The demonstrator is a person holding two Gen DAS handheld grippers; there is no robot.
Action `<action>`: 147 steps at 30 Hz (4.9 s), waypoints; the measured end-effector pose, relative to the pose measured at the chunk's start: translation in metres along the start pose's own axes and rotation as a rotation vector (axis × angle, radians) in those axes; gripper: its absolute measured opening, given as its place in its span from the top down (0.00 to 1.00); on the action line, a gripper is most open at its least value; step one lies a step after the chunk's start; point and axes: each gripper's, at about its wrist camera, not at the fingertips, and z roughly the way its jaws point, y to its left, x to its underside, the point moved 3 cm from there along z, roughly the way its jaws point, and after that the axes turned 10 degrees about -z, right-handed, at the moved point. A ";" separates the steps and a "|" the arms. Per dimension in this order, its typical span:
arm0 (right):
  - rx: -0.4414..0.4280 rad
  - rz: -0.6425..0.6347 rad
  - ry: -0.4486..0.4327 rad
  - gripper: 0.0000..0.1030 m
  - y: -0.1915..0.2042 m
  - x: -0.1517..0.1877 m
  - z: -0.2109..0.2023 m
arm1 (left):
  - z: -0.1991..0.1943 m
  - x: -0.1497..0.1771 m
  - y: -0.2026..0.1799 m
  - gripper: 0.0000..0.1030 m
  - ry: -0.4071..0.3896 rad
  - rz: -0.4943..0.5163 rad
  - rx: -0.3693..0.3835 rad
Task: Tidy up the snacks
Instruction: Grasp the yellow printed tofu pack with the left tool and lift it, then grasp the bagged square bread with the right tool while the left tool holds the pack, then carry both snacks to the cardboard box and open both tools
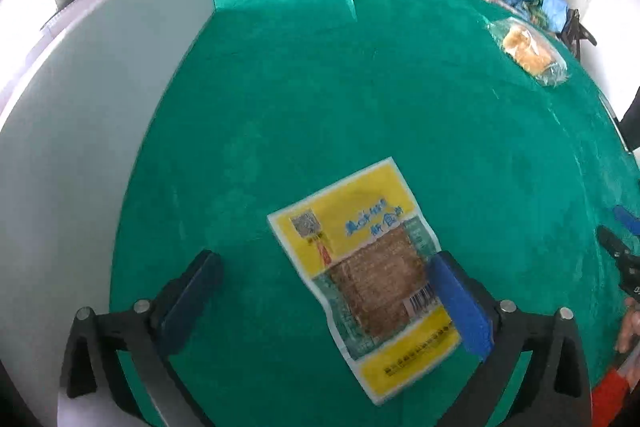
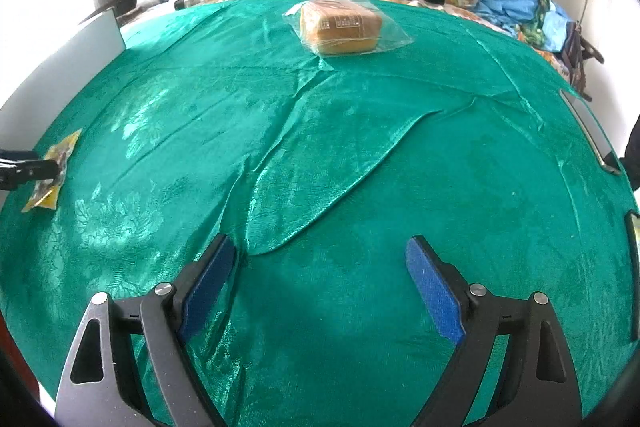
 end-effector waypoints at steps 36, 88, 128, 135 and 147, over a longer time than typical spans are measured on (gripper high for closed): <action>0.022 0.034 -0.003 0.13 -0.005 0.004 -0.003 | 0.008 -0.010 -0.004 0.00 -0.096 0.204 0.110; -0.042 -0.050 0.175 0.27 -0.064 -0.187 0.129 | 0.008 -0.011 0.000 0.00 -0.096 0.195 0.114; 0.002 0.016 0.009 0.07 0.055 -0.015 0.009 | 0.009 -0.011 -0.001 0.00 -0.096 0.197 0.112; -0.029 0.001 0.114 0.08 0.058 -0.020 0.014 | 0.011 -0.017 -0.009 0.01 0.061 0.247 0.095; -0.188 0.138 0.133 0.29 0.056 -0.039 -0.029 | -0.045 -0.001 0.005 0.62 0.003 0.140 0.228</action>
